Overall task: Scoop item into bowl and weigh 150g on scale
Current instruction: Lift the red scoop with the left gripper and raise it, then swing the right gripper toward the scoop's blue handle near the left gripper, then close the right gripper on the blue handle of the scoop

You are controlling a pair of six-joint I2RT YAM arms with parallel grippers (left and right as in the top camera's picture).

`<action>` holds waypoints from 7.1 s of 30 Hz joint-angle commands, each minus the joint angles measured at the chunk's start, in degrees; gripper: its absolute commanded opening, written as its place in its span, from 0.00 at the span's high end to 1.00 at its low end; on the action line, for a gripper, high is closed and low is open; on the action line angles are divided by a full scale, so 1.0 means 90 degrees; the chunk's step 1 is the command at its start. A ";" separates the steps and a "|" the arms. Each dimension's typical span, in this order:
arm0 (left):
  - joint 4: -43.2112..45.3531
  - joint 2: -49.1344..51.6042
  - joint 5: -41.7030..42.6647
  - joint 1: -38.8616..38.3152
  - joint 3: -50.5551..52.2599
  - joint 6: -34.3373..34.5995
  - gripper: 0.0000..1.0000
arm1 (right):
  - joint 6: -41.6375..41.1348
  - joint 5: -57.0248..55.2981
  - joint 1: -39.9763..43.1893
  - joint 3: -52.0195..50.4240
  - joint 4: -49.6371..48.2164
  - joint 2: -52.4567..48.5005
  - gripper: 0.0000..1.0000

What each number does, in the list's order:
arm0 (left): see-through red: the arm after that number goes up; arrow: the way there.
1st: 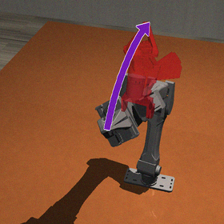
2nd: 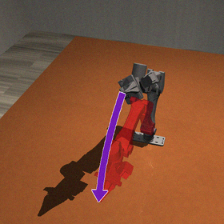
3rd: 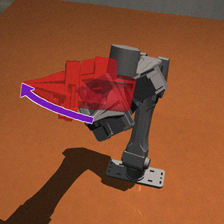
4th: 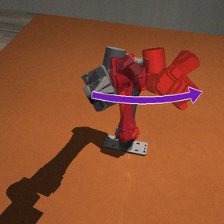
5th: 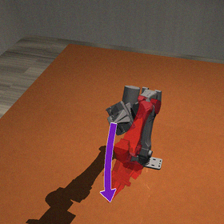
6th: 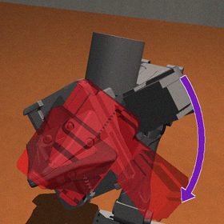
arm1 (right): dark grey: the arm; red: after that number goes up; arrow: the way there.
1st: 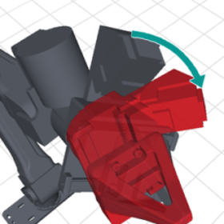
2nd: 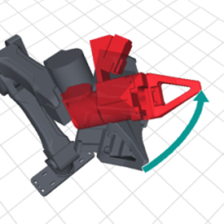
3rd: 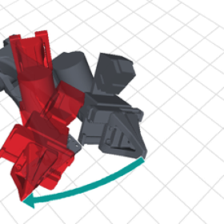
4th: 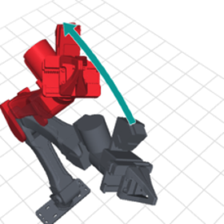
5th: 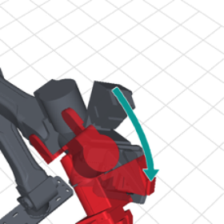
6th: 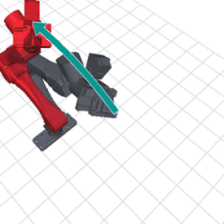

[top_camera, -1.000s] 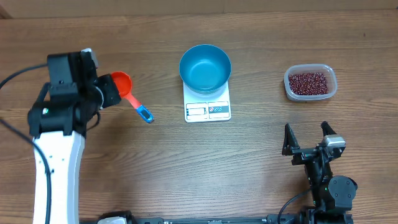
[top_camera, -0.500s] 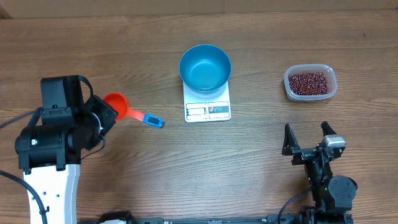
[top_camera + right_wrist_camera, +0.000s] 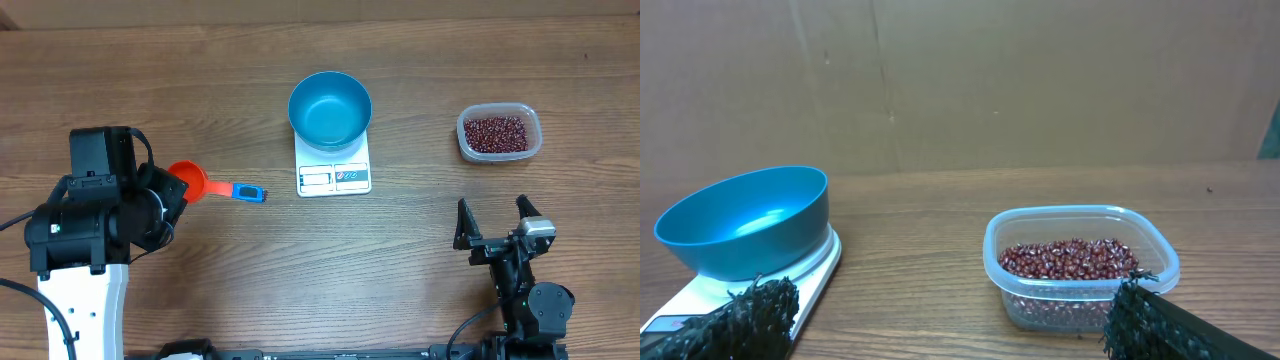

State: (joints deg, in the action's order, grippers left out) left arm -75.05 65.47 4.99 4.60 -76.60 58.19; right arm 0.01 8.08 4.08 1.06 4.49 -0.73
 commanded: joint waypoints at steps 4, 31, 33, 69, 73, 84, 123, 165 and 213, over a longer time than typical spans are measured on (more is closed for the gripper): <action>0.0010 -0.0073 0.0063 -0.0012 -0.0138 0.0107 0.96 | -0.0017 -0.0061 -0.0024 -0.0068 -0.0034 0.0068 0.00; -0.0185 -0.0073 -0.0289 -0.0012 -0.0138 0.0107 0.96 | -0.0019 -0.0061 -0.0024 -0.0068 -0.0034 0.0068 0.00; -0.0211 -0.0073 -0.0289 -0.0012 -0.0138 0.0107 0.96 | -0.0019 -0.0061 -0.0022 -0.0068 -0.0034 0.0068 0.00; -0.0350 -0.0073 -0.0289 -0.0012 -0.0138 0.0112 0.96 | -0.0015 -0.0180 -0.0022 -0.0066 -0.0027 0.0068 0.00; -0.0347 -0.0073 -0.0289 -0.0012 -0.0138 0.0112 0.96 | -0.0017 -0.0180 -0.0024 -0.0066 -0.0027 0.0068 0.00; -0.0420 -0.0073 -0.0289 -0.0012 -0.0138 0.0112 0.96 | 0.0010 -0.0204 -0.0022 -0.0066 -0.0304 0.0056 0.00; -0.0593 -0.0073 -0.0049 -0.0015 -0.0138 0.0889 0.96 | -0.4206 0.6807 -0.0024 0.3300 0.0253 -0.4007 0.00; 0.0685 0.1246 0.0041 -0.3218 -0.0138 0.3361 0.95 | -0.7002 0.3869 -0.3208 0.3300 -0.1328 -0.6166 0.00; 0.0806 0.1600 0.0066 -0.4087 -0.0138 0.3854 0.96 | -0.6783 0.4141 -0.3208 0.3300 -0.1962 -0.6613 0.71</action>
State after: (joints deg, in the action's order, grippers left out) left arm -67.48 79.68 6.61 -31.90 -76.77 91.35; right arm -61.43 45.60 -24.49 29.36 -12.82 -60.38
